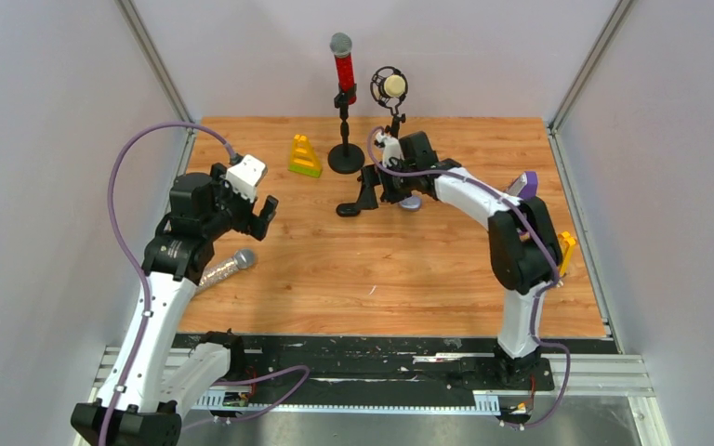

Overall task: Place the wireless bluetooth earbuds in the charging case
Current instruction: Place the charging case at the center of the board, then reset both arms

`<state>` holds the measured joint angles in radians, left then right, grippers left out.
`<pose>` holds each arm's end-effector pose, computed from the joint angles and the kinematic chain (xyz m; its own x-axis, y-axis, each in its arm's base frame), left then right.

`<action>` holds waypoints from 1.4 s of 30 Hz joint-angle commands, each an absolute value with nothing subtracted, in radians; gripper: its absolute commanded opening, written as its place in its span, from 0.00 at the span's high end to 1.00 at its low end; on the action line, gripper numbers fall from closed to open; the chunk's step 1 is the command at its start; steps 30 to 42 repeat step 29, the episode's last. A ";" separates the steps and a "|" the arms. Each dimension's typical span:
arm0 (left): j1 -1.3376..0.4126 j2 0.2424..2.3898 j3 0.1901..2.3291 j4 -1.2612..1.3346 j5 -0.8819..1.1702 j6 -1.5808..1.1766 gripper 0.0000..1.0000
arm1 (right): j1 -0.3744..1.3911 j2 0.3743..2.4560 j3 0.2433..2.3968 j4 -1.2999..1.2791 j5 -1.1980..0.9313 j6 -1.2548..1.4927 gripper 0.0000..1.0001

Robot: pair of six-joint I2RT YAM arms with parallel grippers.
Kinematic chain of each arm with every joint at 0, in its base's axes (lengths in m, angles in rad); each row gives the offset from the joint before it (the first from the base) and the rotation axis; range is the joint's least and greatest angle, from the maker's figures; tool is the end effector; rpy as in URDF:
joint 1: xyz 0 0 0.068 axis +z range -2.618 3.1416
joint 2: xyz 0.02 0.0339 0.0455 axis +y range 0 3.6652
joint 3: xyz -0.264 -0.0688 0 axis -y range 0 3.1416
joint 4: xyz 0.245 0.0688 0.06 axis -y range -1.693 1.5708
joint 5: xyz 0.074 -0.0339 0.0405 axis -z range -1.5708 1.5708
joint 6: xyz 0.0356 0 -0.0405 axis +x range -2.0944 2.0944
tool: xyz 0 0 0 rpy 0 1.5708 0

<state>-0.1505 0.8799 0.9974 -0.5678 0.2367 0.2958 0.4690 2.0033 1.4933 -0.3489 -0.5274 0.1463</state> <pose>0.1825 -0.0361 0.3580 -0.3083 0.3334 -0.8910 0.4645 0.8701 0.1648 0.3864 0.2159 0.2066 -0.7678 -0.2479 -0.5907 -0.5781 0.6654 0.4722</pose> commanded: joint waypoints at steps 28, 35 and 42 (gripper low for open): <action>-0.144 0.367 0.983 -0.790 0.052 0.210 0.00 | 0.276 0.225 0.845 -0.470 -0.038 -0.224 0.00; -0.143 0.356 0.977 -0.785 0.035 0.209 0.00 | 0.276 0.227 0.841 -0.466 -0.034 -0.220 0.00; -0.143 0.356 0.977 -0.785 0.035 0.209 0.00 | 0.276 0.227 0.841 -0.466 -0.034 -0.220 0.00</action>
